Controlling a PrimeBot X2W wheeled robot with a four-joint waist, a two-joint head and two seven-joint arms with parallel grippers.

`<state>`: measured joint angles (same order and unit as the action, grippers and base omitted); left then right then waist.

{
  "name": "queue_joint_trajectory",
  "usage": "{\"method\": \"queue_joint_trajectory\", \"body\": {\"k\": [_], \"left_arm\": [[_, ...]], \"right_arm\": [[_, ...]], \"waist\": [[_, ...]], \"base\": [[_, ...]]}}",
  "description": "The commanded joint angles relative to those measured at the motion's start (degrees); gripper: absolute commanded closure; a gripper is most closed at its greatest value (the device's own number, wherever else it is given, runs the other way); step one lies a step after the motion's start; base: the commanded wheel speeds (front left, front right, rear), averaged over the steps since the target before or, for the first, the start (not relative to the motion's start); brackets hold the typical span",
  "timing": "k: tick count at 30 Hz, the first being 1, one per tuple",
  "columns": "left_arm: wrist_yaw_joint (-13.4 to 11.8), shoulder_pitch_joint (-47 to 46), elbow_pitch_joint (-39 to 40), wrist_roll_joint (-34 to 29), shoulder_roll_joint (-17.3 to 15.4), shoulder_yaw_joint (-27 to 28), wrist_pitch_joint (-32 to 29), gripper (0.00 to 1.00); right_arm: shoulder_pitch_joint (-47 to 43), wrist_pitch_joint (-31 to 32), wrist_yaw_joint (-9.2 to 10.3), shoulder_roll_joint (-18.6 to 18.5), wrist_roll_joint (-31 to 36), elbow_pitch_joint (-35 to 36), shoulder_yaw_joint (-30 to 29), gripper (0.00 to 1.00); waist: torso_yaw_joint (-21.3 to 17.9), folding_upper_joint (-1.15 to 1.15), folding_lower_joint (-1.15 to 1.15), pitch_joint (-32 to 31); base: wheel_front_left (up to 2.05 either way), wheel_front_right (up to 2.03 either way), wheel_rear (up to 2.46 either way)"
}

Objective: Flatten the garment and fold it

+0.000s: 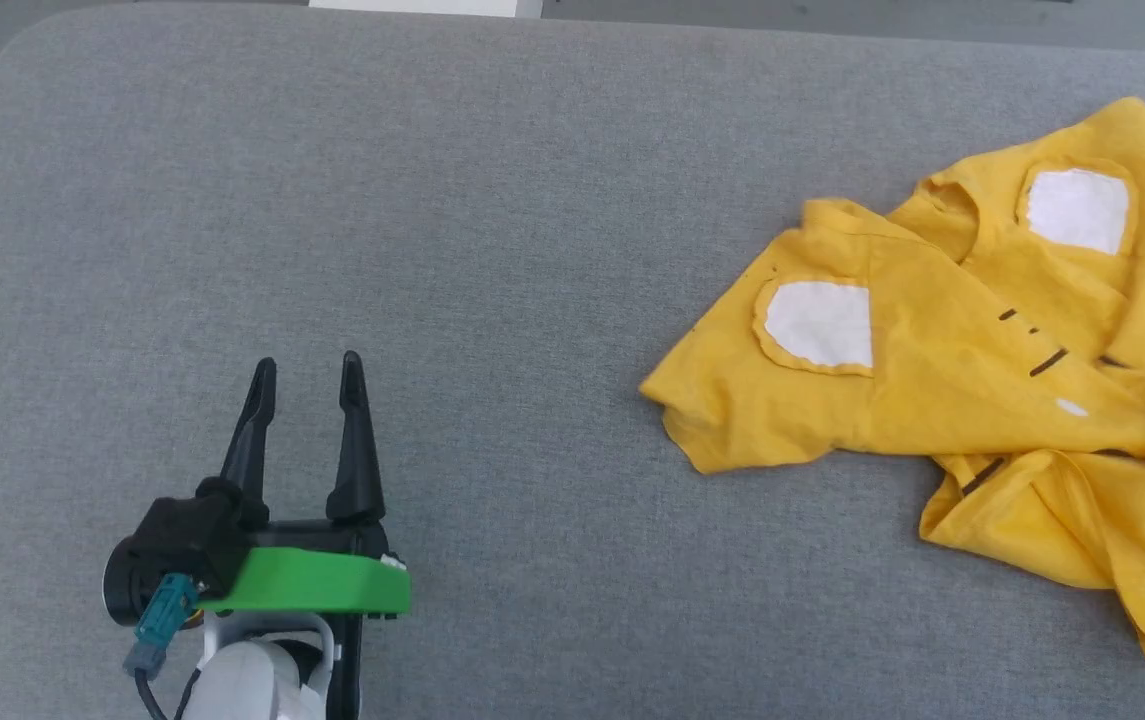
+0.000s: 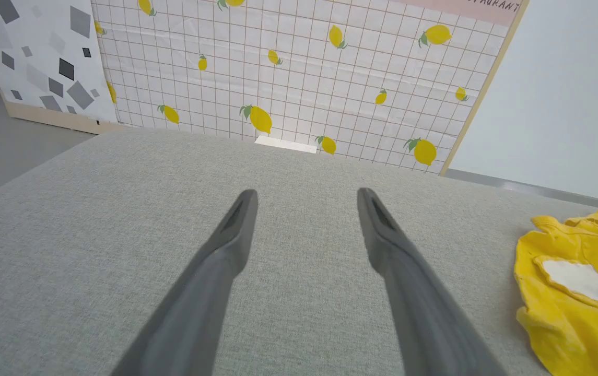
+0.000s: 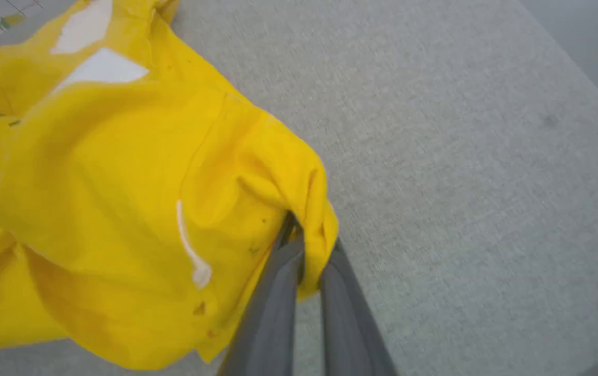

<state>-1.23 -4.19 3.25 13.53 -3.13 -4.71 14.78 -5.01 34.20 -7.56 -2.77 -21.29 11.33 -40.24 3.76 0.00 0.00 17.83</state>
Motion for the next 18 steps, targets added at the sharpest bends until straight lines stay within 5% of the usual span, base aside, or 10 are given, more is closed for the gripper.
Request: {"method": "queue_joint_trajectory", "body": {"k": [1, 6, 11, 18], "left_arm": [[0.3, 0.5, 0.0, 0.0, 0.2, 0.1, 0.2, 0.00], [0.5, 0.2, -0.5, -0.2, 0.2, 0.2, 0.2, 0.00], [0.4, 0.4, -0.6, -0.3, 0.2, 0.0, 0.2, 0.00], [0.4, -0.3, -0.3, 0.0, 0.2, -0.8, 0.2, 0.00]], "right_arm": [[0.3, -1.6, 0.08, -0.1, 2.5, -1.2, -0.5, 0.00], [2.4, -6.8, 0.08, -0.1, 8.2, -2.6, 0.9, 0.00], [6.2, -8.1, 0.08, -0.1, 9.0, 7.5, 5.8, 0.00], [11.3, -1.8, 0.08, -0.1, 10.4, 17.4, 21.9, 0.00]], "waist": [[-0.1, 0.00, 0.00, 0.2], [-0.3, 0.00, 0.00, -0.1], [-0.4, 0.00, 0.00, -0.8], [0.3, 0.00, 0.00, 0.1]], "base": [[0.00, 0.00, 0.00], [0.00, 0.00, 0.00], [0.00, 0.00, 0.00], [0.00, 0.00, 0.00]]}}
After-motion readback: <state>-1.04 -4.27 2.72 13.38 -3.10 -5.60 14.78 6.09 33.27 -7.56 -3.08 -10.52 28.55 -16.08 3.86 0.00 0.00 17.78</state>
